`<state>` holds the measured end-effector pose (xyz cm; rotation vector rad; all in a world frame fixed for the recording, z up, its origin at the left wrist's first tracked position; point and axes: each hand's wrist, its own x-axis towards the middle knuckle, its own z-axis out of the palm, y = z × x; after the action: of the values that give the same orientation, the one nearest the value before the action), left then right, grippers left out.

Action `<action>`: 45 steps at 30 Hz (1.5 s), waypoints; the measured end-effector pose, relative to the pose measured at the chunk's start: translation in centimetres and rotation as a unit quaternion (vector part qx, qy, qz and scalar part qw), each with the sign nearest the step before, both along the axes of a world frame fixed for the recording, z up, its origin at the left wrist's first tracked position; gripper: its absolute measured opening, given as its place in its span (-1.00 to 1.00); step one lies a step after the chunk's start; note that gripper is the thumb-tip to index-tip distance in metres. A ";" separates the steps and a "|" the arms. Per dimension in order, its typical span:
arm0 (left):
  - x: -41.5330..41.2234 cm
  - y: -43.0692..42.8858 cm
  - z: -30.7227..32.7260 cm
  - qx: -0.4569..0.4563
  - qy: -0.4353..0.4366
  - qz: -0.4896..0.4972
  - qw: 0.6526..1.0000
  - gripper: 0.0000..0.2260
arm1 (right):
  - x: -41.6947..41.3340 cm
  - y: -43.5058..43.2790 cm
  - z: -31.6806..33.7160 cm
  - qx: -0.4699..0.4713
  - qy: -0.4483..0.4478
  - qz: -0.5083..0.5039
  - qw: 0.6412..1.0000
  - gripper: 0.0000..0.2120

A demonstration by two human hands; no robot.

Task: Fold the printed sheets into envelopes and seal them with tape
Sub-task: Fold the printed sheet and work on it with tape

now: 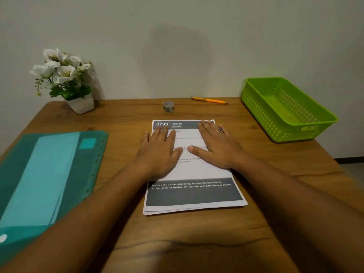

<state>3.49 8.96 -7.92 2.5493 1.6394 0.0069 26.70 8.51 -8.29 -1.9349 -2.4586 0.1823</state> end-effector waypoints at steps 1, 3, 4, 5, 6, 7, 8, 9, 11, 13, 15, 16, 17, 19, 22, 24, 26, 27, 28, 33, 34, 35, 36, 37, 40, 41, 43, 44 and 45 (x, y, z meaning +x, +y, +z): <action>-0.1 0.7 0.1 0.002 0.004 -0.008 1.000 -0.36 | 0.0 0.0 0.1 0.000 0.000 0.001 1.000 -0.01; -0.8 1.8 0.1 0.006 0.007 -0.009 1.000 -0.36 | 0.0 0.0 0.1 -0.005 -0.004 0.002 1.000 0.00; -1.2 2.1 0.0 0.011 0.008 -0.006 1.000 -0.36 | -0.1 0.0 0.1 -0.008 -0.005 0.002 1.000 0.00; -1.5 2.2 -0.2 0.016 0.009 -0.002 1.000 -0.36 | -0.1 0.0 0.1 -0.011 -0.005 0.003 1.000 0.00; -1.7 2.3 -0.3 0.021 0.009 -0.001 1.000 -0.34 | -0.1 0.0 0.1 -0.012 -0.003 0.004 1.000 0.00; -1.7 2.2 -0.4 0.023 0.009 -0.002 1.000 -0.34 | 0.0 -0.1 0.2 -0.011 0.000 0.004 1.000 0.00; -1.7 2.2 -0.5 0.026 0.008 -0.002 1.000 -0.35 | 0.0 -0.2 0.4 -0.007 -0.001 0.004 1.000 -0.01; -1.6 2.2 -0.6 0.029 0.006 -0.001 1.000 -0.35 | -0.2 -0.4 0.6 -0.001 -0.005 0.011 1.000 -0.01; -1.7 2.2 -0.5 0.034 0.001 0.001 0.999 -0.35 | -1.6 -1.3 1.0 0.003 -0.008 0.059 0.998 -0.04; -1.8 2.1 -0.5 0.037 -0.002 0.000 0.999 -0.35 | -3.9 -2.6 0.8 0.004 0.010 0.125 0.992 -0.07; -1.8 2.0 -0.6 0.039 -0.006 -0.002 0.999 -0.35 | -5.5 -3.7 0.3 0.003 0.024 0.152 0.988 -0.08; -1.8 1.9 -0.6 0.039 -0.007 -0.002 0.999 -0.35 | -5.4 -3.7 0.2 0.002 0.026 0.151 0.988 -0.08; -1.8 1.9 -0.6 0.039 -0.010 -0.002 0.999 -0.35 | -4.9 -3.4 0.2 -0.001 0.026 0.144 0.989 -0.07; -1.8 2.0 -0.6 0.039 -0.013 -0.001 0.999 -0.35 | -2.8 -2.1 0.5 -0.008 0.022 0.097 0.995 -0.04; -1.7 2.0 -0.6 0.033 -0.011 -0.003 0.999 -0.35 | 0.0 0.0 0.7 -0.020 0.001 0.001 1.000 0.01; -1.7 2.1 -0.6 0.030 -0.005 0.007 1.000 -0.35 | 0.3 0.5 0.4 -0.024 -0.009 -0.011 1.000 0.01; -1.2 1.8 -0.4 0.028 0.004 0.019 0.999 -0.35 | 0.1 0.5 0.2 -0.015 -0.004 -0.010 1.000 0.00; -0.6 1.4 -0.3 0.030 0.010 0.009 0.999 -0.35 | 0.1 0.5 0.2 -0.008 -0.001 -0.008 1.000 0.00; 0.2 0.9 -0.1 0.031 0.015 -0.017 0.999 -0.36 | 0.2 0.4 0.2 -0.004 0.001 -0.006 1.000 -0.01; 2.2 0.2 -0.3 0.013 -0.008 -0.093 0.996 -0.38 | 0.2 0.3 0.2 -0.004 -0.007 0.000 1.000 -0.03; 1.6 0.8 -0.3 0.017 0.002 -0.086 0.996 -0.35 | 0.2 0.3 0.2 -0.003 -0.007 0.000 1.000 -0.05; 0.7 1.6 -0.2 0.016 0.010 -0.070 0.997 -0.32 | 0.3 0.3 0.2 -0.004 -0.005 0.000 1.000 -0.05; -0.3 2.4 0.0 0.009 0.015 -0.047 0.999 -0.30 | 0.3 0.3 0.3 -0.007 -0.003 0.000 1.000 -0.05; -1.3 3.2 0.0 0.005 0.017 -0.024 1.000 -0.28 | 0.3 0.3 0.3 -0.007 -0.001 0.000 1.000 -0.05; -3.2 4.5 -0.1 0.010 0.015 -0.003 1.000 -0.20 | 0.4 0.4 0.2 0.003 0.017 -0.008 1.000 -0.02; -3.3 4.5 -0.1 0.011 0.011 -0.004 1.000 -0.17 | 0.4 0.4 0.1 0.015 0.037 -0.029 0.999 0.01; -3.2 4.3 -0.3 0.018 0.002 -0.002 1.000 -0.11 | 0.6 0.9 -0.1 0.037 0.088 -0.096 0.991 0.10; -3.1 4.2 -0.3 0.020 -0.005 0.001 1.000 -0.10 | 0.7 1.2 -0.1 0.042 0.109 -0.123 0.985 0.13; -3.1 4.2 -0.3 0.022 -0.014 0.005 1.000 -0.10 | 0.7 1.4 0.0 0.046 0.125 -0.140 0.981 0.14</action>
<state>0.40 13.12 -8.22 2.5607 1.6586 0.0801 27.40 9.93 -8.30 -2.0477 -1.9829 0.2804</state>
